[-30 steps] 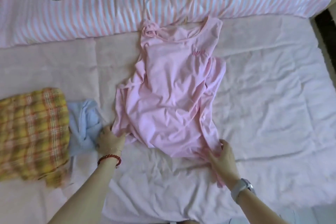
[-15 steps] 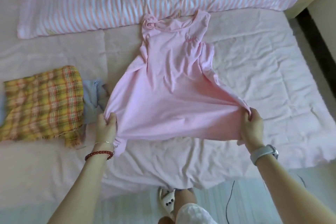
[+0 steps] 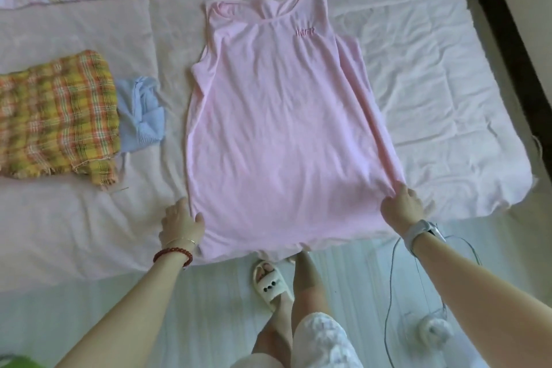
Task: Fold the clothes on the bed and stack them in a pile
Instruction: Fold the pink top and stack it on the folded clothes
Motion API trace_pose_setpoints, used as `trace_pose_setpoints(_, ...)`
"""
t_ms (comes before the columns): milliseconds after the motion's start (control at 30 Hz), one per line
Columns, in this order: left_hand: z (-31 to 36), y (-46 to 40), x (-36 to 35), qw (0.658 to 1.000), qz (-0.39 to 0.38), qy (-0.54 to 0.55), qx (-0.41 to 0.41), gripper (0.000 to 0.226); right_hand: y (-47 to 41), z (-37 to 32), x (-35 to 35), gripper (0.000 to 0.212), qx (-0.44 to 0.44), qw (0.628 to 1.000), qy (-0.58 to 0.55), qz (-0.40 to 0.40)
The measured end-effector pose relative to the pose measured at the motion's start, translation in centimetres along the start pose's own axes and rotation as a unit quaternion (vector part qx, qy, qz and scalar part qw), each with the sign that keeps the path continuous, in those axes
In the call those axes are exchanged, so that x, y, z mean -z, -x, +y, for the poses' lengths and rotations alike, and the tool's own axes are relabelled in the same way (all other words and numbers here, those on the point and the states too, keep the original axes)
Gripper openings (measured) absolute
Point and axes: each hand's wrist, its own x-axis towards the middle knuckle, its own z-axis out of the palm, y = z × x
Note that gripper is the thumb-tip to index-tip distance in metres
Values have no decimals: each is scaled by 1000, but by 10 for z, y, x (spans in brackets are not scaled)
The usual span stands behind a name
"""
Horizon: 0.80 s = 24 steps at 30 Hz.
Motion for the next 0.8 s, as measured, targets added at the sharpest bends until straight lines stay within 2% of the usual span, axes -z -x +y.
trace_pose_setpoints(200,82,-40,36,989,18,-17,-144,53,-25,-90,16,50,183,983,9,20)
trace_pose_setpoints(333,153,-90,58,976,34,38,-210,51,-74,-165,44,50,269,962,14,38)
trace_pose_setpoints(400,190,-113,59,970,40,65,-230,50,-105,-201,52,52,318,946,46,47)
trace_pose_setpoints(467,216,-135,48,966,38,28,-253,51,-136,-233,51,54,361,926,96,47)
trace_pose_setpoints(533,223,-162,34,966,51,-81,-239,54,-169,-257,44,56,403,899,163,50)
trace_pose_setpoints(600,218,-197,32,970,70,-154,-177,56,-202,-272,38,55,424,877,221,57)
trace_pose_setpoints(700,217,-244,44,966,95,-192,-145,59,-244,-287,37,52,418,866,264,76)
trace_pose_setpoints(800,243,-276,59,970,133,-152,-138,57,-268,-305,42,56,427,852,287,99)
